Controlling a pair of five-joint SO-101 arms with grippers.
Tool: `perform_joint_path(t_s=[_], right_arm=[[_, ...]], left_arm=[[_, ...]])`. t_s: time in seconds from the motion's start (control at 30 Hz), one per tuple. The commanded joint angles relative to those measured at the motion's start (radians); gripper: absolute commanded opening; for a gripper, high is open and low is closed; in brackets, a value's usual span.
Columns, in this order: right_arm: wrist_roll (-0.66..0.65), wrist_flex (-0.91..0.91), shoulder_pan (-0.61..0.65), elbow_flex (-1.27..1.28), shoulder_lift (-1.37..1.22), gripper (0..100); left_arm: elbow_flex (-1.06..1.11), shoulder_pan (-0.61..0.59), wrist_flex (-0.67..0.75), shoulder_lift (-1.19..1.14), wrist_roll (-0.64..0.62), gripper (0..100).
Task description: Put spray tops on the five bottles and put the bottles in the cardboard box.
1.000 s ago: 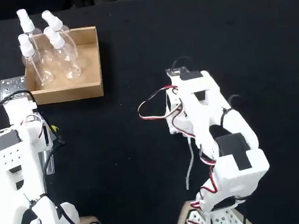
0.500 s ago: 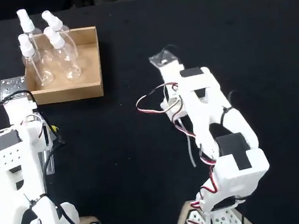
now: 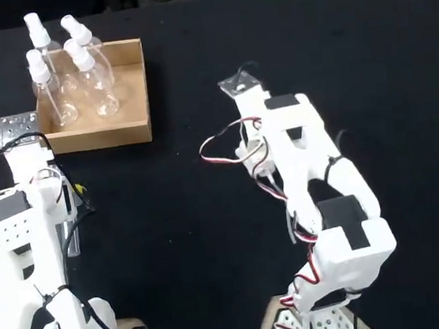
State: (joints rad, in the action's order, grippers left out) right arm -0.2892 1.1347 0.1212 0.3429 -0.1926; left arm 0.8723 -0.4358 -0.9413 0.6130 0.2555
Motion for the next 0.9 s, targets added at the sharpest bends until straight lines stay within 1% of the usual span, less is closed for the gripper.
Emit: perform_joint_path(t_s=[0.0, 0.07, 0.2, 0.3, 0.4, 0.63, 0.77, 0.8, 0.87], right_arm=[[0.123, 0.009, -0.005, -0.059, 0.015, 18.5], [0.181, 0.008, -0.003, -0.058, 0.007, 16.2], [0.19, -0.002, -0.005, -0.054, -0.045, 15.5], [0.152, 0.002, -0.011, -0.068, -0.094, 15.5], [0.143, 0.006, -0.011, -0.071, -0.124, 15.6], [0.135, 0.0, -0.008, -0.081, -0.094, 15.5], [0.106, 0.0, -0.005, -0.077, -0.093, 15.0], [0.103, 0.0, -0.006, -0.076, -0.093, 13.6], [0.101, -0.002, -0.014, -0.076, -0.084, 7.6]], left_arm=[[-0.015, -0.004, 0.014, 0.032, -0.003, 9], [-0.015, -0.004, 0.014, 0.032, -0.003, 9], [-0.015, -0.002, 0.014, 0.028, -0.003, 9], [-0.015, -0.002, 0.014, 0.028, -0.003, 9], [-0.015, -0.002, 0.015, 0.026, -0.003, 9], [-0.015, -0.002, 0.015, 0.026, -0.003, 9], [-0.015, -0.002, 0.015, 0.026, -0.002, 9], [-0.015, -0.002, 0.015, 0.026, -0.002, 9], [-0.015, -0.002, 0.014, 0.028, -0.002, 9]])
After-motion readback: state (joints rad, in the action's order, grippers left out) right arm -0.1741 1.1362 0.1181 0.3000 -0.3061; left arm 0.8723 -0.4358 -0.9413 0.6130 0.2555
